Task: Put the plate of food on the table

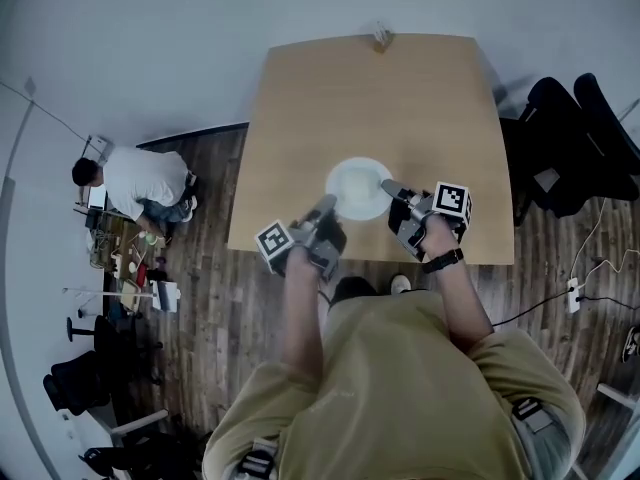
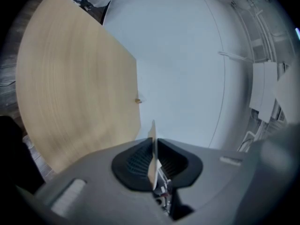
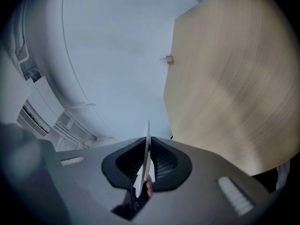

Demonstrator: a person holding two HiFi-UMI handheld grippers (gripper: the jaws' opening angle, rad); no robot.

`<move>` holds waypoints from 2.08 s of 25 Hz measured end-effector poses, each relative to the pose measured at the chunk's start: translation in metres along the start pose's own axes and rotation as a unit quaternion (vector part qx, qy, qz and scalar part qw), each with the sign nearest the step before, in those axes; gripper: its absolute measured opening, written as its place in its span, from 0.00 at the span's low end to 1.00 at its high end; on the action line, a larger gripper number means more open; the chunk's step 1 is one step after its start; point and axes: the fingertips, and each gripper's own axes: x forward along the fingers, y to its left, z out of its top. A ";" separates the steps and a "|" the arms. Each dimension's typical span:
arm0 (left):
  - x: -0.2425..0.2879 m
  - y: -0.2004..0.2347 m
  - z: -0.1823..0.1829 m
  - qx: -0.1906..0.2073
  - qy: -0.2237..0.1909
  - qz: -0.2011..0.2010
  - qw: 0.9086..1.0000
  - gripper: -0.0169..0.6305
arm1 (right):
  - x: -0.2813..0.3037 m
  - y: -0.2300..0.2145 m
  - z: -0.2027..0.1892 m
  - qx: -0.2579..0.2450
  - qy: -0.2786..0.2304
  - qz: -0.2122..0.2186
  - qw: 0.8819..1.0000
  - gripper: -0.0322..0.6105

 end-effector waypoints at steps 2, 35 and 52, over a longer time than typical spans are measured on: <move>0.001 0.008 0.000 -0.008 -0.003 0.006 1.000 0.06 | 0.003 -0.008 0.004 0.001 0.009 -0.005 1.000 0.08; 0.195 0.103 0.162 0.170 0.132 0.154 0.964 0.06 | 0.165 -0.094 0.168 -0.073 -0.008 -0.138 0.988 0.08; 0.285 0.213 0.252 0.262 0.148 0.255 0.919 0.10 | 0.261 -0.205 0.242 -0.153 0.021 -0.266 0.951 0.14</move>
